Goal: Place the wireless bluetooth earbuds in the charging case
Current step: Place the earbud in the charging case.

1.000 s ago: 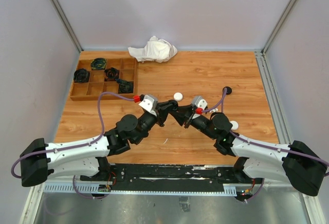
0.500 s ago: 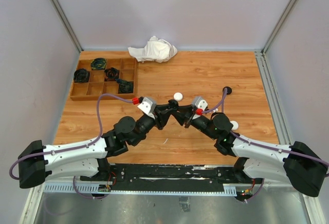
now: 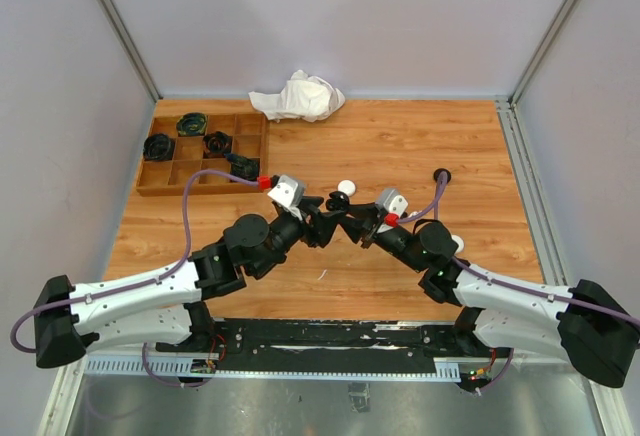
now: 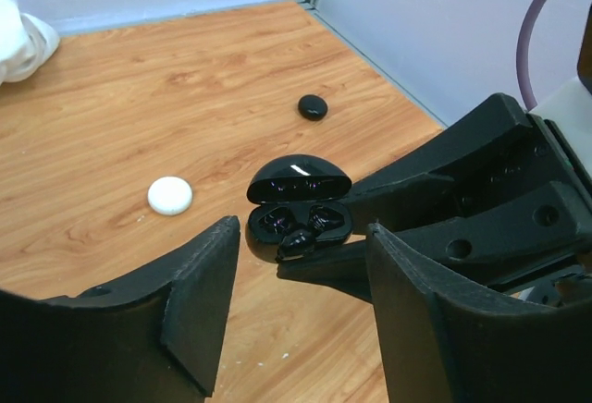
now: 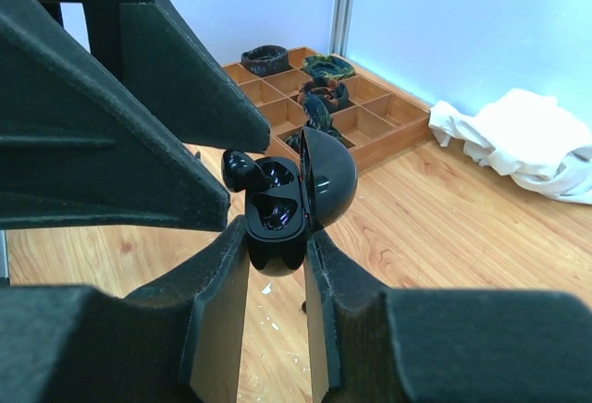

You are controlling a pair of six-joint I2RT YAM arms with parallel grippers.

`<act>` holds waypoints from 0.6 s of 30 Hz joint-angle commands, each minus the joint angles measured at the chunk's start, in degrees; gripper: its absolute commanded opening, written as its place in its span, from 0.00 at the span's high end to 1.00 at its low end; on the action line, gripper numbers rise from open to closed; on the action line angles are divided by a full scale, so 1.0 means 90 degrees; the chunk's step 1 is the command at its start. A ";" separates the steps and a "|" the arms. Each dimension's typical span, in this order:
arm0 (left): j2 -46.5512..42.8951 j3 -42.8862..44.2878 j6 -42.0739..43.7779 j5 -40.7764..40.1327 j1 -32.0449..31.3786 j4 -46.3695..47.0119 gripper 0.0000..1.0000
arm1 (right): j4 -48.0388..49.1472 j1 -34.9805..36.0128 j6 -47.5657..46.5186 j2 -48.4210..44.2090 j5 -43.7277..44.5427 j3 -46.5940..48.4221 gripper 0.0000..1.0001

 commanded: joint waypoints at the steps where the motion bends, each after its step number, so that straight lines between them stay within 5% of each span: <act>1: -0.0106 0.0503 -0.0512 -0.0049 0.0011 -0.0918 0.36 | 0.0082 0.0096 -0.0184 -0.0136 0.0052 0.0046 0.79; 18: -0.0037 0.0889 -0.1064 0.0273 0.0539 -0.1760 0.35 | 0.0103 0.0096 -0.0154 -0.0153 0.0029 0.0049 0.78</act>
